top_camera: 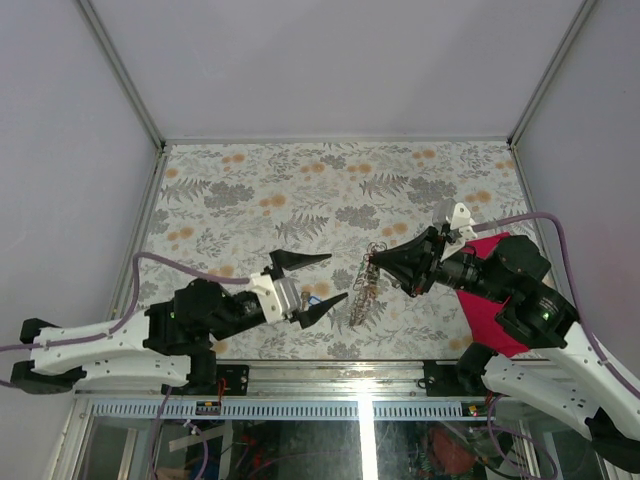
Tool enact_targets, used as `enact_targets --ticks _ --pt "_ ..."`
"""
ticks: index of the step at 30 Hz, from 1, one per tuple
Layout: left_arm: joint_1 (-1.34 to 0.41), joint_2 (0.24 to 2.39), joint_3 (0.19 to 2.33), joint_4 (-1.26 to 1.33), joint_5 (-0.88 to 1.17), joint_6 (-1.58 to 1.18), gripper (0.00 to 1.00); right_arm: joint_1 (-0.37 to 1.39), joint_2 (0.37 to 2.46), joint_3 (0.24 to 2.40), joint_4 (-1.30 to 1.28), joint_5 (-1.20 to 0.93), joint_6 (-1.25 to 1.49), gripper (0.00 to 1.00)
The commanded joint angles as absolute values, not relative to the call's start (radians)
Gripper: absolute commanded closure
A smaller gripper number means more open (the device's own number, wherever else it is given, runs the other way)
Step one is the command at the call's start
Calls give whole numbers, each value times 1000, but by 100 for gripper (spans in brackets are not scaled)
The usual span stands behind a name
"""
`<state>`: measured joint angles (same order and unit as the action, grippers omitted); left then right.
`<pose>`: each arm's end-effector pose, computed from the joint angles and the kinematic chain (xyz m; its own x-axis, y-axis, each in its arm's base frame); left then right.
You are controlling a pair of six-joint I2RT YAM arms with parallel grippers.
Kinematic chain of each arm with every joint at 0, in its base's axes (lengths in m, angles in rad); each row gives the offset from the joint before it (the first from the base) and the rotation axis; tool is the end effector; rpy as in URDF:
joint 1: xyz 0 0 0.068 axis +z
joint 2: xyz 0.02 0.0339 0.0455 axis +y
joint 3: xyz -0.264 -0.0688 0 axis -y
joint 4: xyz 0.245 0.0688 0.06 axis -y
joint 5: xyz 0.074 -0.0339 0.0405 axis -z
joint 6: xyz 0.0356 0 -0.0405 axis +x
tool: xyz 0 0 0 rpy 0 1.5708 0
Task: Put the keys on the keyring
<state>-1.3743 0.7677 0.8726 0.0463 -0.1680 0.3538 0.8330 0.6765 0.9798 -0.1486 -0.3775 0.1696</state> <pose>0.0401 -0.1707 0.3986 0.3514 -0.0157 -0.9361 0.8666 0.3838 0.3189 0.0817 0.1094 0.4257 -0.0553 0.1724 -0.9835 -0.9369 0.3315 0.1108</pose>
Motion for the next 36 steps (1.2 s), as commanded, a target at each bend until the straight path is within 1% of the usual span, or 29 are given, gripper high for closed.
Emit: enact_targets --ticks 1,4,12,19,23,28,33,36 --pt "-1502 767 836 198 -358 534 33 834 689 1057 -75 -377 186 100" --pt "-1580 771 788 274 -440 638 33 834 693 1058 -68 -374 188 100" --pt "-1588 760 762 311 -509 678 37 834 686 1056 -49 -387 196 100" --pt "-1589 749 792 259 -427 574 37 834 683 1053 -47 -407 184 100" --pt "-1589 709 819 229 -398 469 36 834 682 1054 -59 -448 161 100" --pt "-1588 658 857 163 -483 440 36 834 677 1059 -88 -510 115 100" --pt "-1587 647 867 77 -609 444 36 834 672 1070 -101 -548 95 100" --pt "-1587 660 855 62 -640 451 36 834 673 1073 -97 -548 100 100"
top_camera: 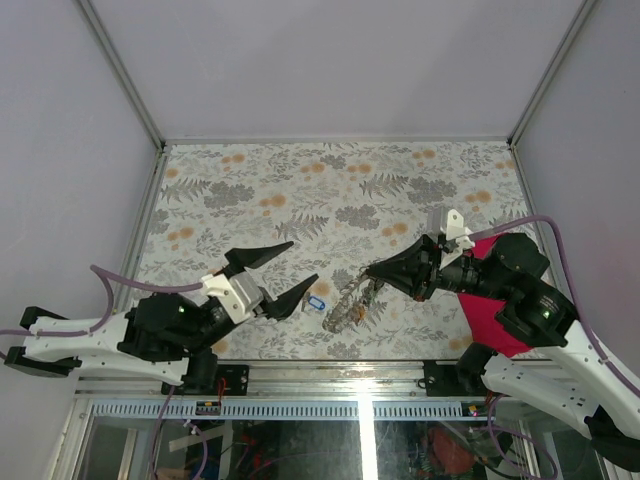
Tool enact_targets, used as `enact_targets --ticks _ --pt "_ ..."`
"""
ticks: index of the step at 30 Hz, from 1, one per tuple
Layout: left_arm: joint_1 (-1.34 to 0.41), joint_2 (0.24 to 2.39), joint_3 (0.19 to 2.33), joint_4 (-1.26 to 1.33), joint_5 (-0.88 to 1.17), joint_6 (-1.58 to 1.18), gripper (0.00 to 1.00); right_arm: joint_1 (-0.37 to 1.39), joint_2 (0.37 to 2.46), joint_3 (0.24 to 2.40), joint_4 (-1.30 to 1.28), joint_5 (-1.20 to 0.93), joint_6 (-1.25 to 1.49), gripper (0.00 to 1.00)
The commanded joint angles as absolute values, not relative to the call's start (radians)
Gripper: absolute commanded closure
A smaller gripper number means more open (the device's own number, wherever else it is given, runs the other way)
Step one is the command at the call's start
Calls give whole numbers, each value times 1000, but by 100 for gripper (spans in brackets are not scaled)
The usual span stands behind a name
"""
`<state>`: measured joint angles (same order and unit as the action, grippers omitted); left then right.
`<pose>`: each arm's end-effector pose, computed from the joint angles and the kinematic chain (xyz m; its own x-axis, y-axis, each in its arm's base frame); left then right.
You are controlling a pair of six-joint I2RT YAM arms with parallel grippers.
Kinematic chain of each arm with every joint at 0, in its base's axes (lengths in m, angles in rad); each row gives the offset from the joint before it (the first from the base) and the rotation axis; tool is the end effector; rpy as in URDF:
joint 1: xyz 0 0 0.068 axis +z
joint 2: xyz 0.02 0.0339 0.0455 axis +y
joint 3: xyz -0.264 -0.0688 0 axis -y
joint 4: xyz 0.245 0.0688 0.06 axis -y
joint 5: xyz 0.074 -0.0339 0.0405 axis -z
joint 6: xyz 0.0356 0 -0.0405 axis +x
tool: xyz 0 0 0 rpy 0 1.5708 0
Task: Put the keys on the keyring
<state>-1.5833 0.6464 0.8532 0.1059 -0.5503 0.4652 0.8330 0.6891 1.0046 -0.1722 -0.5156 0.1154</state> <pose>0.0169 -0.1362 0.4136 0.3817 -0.0565 -0.9226 0.7690 0.5731 0.2831 0.0774 0.1113 0.4294 -0.0165 0.1308 -0.9913 -0.9766 0.2105 0.0440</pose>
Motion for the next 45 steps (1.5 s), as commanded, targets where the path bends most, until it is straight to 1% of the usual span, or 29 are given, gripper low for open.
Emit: enact_targets --ticks 1,7,10,18,21,24,28,32,36,45 --pt "-1588 671 855 54 -639 449 36 834 673 1071 -89 -548 105 100" --pt "-1587 772 890 15 -578 433 36 834 669 1063 -55 -523 126 100" --pt "-1589 798 889 51 -551 444 36 834 666 1062 -58 -495 126 100" --pt "-1598 853 923 107 -505 479 44 834 672 1066 -63 -416 142 100" --pt "-1612 859 910 159 -523 504 45 834 675 1065 -60 -408 149 100" --pt "-1661 886 908 202 -590 552 46 834 679 1065 -54 -404 153 100" --pt "-1744 930 882 323 -717 711 47 834 680 1062 -48 -406 155 100" --pt "-1769 961 852 455 -793 808 49 834 682 1059 -37 -418 162 100" --pt "-1770 989 849 495 -800 849 51 834 683 1053 -25 -428 171 100" --pt "-1769 992 846 449 -761 820 52 834 683 1048 -17 -428 174 100"
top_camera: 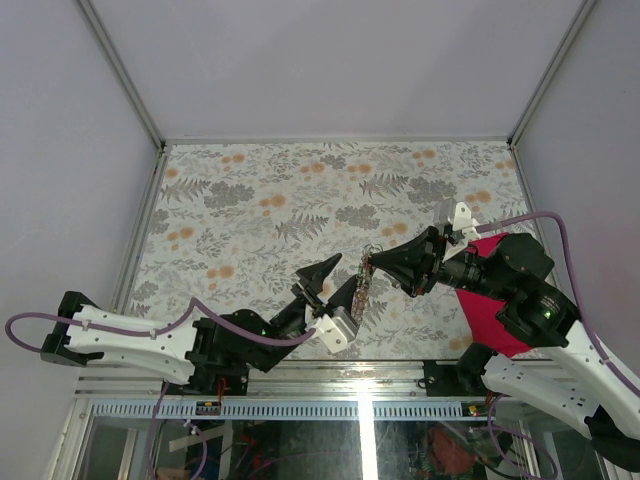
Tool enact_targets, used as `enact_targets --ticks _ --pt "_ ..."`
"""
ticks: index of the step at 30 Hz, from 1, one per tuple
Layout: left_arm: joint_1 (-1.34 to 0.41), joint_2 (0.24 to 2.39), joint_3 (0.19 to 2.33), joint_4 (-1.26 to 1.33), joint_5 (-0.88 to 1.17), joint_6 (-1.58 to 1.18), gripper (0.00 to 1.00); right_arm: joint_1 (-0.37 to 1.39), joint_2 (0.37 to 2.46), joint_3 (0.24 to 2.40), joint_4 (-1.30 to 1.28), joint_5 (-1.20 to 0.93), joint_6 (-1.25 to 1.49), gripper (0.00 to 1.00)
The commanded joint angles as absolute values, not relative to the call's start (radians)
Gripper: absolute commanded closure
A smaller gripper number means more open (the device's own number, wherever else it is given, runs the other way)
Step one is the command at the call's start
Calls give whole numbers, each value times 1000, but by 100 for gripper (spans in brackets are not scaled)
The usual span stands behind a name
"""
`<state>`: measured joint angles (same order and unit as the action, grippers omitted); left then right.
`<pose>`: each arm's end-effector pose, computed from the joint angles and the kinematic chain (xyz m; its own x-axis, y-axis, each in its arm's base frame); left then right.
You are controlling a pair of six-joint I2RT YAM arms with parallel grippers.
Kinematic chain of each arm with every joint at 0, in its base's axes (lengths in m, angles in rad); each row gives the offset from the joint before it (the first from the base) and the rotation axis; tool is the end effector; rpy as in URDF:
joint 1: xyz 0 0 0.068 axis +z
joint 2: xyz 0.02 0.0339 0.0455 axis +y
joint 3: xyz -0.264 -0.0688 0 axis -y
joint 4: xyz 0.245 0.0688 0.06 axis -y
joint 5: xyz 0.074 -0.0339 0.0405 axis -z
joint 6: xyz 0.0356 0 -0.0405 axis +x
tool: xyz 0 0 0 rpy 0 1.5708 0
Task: Put the keys on the keyring
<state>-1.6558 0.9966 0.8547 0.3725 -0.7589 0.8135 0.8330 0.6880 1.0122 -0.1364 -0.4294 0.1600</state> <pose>0.0053 -0.2261 0.3827 0.5534 0.2839 -0.7831 0.5498 0.5817 0.5994 0.0790 0.1089 0.4359 -0.0270 0.1856 -0.9823 -0.9558 0.2830 0.0798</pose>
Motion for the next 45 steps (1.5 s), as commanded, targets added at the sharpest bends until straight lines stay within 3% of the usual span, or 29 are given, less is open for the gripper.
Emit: enact_targets --ticks 1,9,23,33,45 --pt "-1769 993 847 446 -759 816 52 834 684 1048 -16 -428 173 100" --pt "-1770 996 860 441 -735 802 59 834 683 1043 -12 -430 176 100" --pt "-1774 1013 870 442 -706 790 58 834 675 1036 -11 -429 176 100" --pt "-1780 1027 889 469 -686 793 64 834 678 1035 -12 -430 173 100" --pt "-1779 1040 892 478 -690 807 57 834 678 1032 -10 -433 173 100"
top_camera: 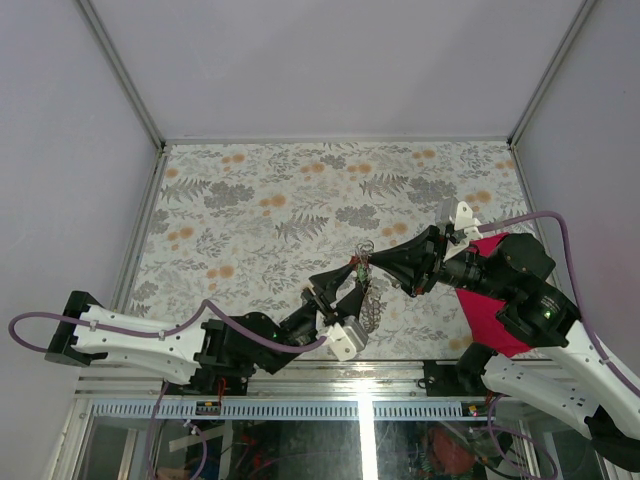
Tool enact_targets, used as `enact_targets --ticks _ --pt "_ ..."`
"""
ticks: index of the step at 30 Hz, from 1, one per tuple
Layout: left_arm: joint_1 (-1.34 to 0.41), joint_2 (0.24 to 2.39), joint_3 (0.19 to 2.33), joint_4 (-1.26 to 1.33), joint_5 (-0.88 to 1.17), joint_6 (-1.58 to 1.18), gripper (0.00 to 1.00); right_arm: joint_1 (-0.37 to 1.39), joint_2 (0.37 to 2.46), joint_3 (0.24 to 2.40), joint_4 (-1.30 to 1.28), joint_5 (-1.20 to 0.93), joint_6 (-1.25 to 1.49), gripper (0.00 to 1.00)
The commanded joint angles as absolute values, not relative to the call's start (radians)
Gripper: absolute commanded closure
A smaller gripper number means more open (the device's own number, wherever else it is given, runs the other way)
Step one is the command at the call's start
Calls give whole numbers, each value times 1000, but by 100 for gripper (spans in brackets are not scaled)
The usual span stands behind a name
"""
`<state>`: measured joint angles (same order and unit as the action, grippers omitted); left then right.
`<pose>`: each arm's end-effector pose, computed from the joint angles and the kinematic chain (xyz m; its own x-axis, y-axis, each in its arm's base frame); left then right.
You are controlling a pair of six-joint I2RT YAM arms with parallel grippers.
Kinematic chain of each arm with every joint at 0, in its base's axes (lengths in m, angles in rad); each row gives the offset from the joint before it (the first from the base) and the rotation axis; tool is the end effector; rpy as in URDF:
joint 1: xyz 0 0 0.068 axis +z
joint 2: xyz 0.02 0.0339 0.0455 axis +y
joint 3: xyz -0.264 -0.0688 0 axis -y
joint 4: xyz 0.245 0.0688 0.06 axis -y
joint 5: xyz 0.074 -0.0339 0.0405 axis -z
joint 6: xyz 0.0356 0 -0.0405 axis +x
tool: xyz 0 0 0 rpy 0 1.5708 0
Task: Put the keys on the keyring
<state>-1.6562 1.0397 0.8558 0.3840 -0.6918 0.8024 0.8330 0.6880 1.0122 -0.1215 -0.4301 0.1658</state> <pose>0.0024 -0.2386 0.3755 0.5783 0.2630 -0.7723 0.5825 0.5297 0.6166 0.0787 0.1087 0.4375 -0.0228 0.1979 -0.9799 -0.9567 0.2804 0.0789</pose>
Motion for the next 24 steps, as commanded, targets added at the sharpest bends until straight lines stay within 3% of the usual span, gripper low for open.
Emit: enact_targets --ticks 1,24 --pt "-1779 1040 894 482 -692 810 58 834 677 1031 -9 -433 174 100" --pt "-1812 1053 918 478 -695 814 85 835 673 1016 0 -437 181 100"
